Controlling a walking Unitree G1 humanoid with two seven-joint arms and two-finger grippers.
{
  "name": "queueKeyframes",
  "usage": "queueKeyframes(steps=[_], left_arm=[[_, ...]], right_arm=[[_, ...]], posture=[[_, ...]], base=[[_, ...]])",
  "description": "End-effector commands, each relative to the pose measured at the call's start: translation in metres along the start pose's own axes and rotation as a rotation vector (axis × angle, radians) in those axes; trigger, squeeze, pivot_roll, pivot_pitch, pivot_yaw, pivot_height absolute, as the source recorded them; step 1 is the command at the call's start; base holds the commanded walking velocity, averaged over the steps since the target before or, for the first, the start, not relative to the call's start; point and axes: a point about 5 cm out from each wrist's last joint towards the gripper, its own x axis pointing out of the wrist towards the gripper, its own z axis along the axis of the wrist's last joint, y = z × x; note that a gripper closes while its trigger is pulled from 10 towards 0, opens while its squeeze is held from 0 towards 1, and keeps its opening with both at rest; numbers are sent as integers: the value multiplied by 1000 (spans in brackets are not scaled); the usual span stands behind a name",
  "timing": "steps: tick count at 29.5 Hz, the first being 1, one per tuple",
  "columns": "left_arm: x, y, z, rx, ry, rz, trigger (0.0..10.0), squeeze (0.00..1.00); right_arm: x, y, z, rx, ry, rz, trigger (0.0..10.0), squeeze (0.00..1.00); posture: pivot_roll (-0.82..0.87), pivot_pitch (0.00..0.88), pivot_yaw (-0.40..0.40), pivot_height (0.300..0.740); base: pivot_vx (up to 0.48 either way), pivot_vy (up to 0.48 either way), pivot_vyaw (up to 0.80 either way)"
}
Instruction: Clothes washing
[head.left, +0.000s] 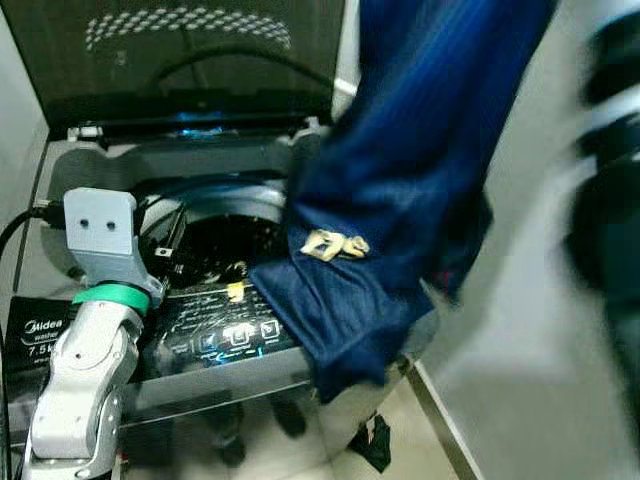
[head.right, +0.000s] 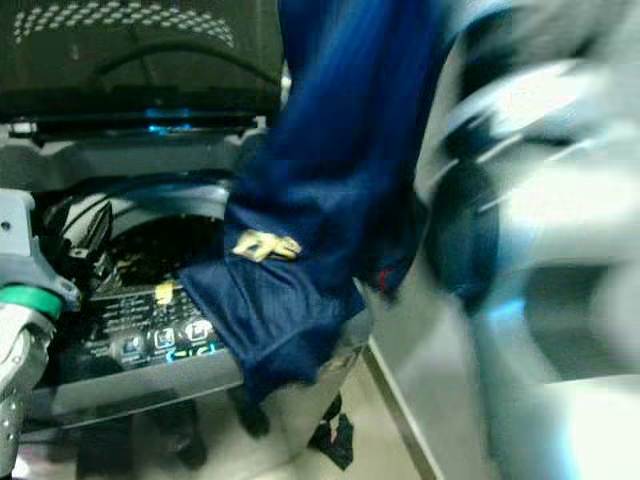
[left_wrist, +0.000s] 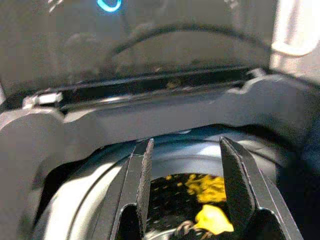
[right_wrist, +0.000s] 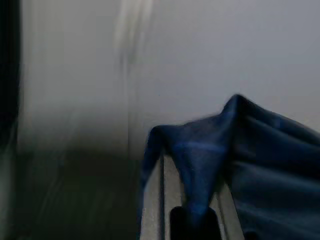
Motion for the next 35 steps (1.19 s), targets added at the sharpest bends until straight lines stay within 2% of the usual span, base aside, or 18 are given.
queueKeyframes(steps=[1,2,4,6,8,9,10,11,13,15,16,17,18,20,26,27,32,35], left_arm=[[-3,1,-6,2,39,-2,10000,0],[-3,1,-6,2,39,-2,10000,0],[-4,1,-6,3,45,-4,10000,0],[-4,1,-6,3,45,-4,10000,0],[-5,1,-6,3,47,-6,10000,0],[-5,1,-6,3,47,-6,10000,0],[-5,1,-6,2,45,-10,10000,0],[-5,1,-6,2,45,-10,10000,0],[-4,-1,-6,-2,45,-20,10000,0],[-4,-2,-6,-4,45,-23,10000,0],[-5,-3,-6,-6,47,-28,10000,0],[-5,-3,-6,-6,47,-28,10000,0],[-6,-3,-6,-8,48,-32,10000,0],[-7,-4,-6,-9,52,-38,10000,0],[-7,-5,-7,-10,55,-50,10000,0],[-7,-6,-7,-11,55,-56,10000,0],[-3,-8,-6,-15,47,-71,10000,0],[-2,-8,-6,-14,45,-73,10000,0]], right_arm=[[-3,11,-27,1,113,111,10000,0],[-3,11,-27,1,113,111,10000,0],[-10,37,-67,68,209,250,10000,0],[-10,37,-67,68,209,250,10000,0],[-15,58,-90,110,266,352,10000,0],[-15,58,-90,110,266,352,10000,0],[-19,69,-101,112,309,396,10000,0],[-19,69,-101,112,309,396,10000,0],[-29,83,-126,113,423,438,10000,0],[-32,85,-131,111,456,441,10000,0],[-34,86,-135,115,487,459,10000,231],[-34,86,-135,115,487,459,10000,231],[-36,87,-136,117,511,490,10000,1000],[-39,92,-138,136,556,585,10000,1000],[-41,86,-135,83,589,627,10000,1000],[-38,76,-130,70,575,560,10000,0],[-34,36,-103,86,491,418,10000,0],[-34,29,-96,100,464,403,10000,0]], posture=[[187,68,-8,740],[187,68,-8,740],[187,77,-1,740],[187,77,-1,740],[185,78,2,740],[185,78,2,740],[184,77,4,740],[184,77,4,740],[184,77,4,740],[184,77,4,740],[184,77,4,740],[184,77,4,740],[188,77,-7,740],[188,77,-7,740],[187,76,-7,740],[183,72,-5,740],[171,59,-3,740],[171,59,-3,740]], base=[[0,0,0],[0,0,0],[0,0,0],[0,0,0],[0,0,0],[0,0,0],[0,0,0],[0,0,0],[0,0,0],[0,0,0],[0,0,0],[0,0,0],[0,0,0],[0,0,0],[0,0,0],[0,0,0],[0,0,0],[0,0,0]])
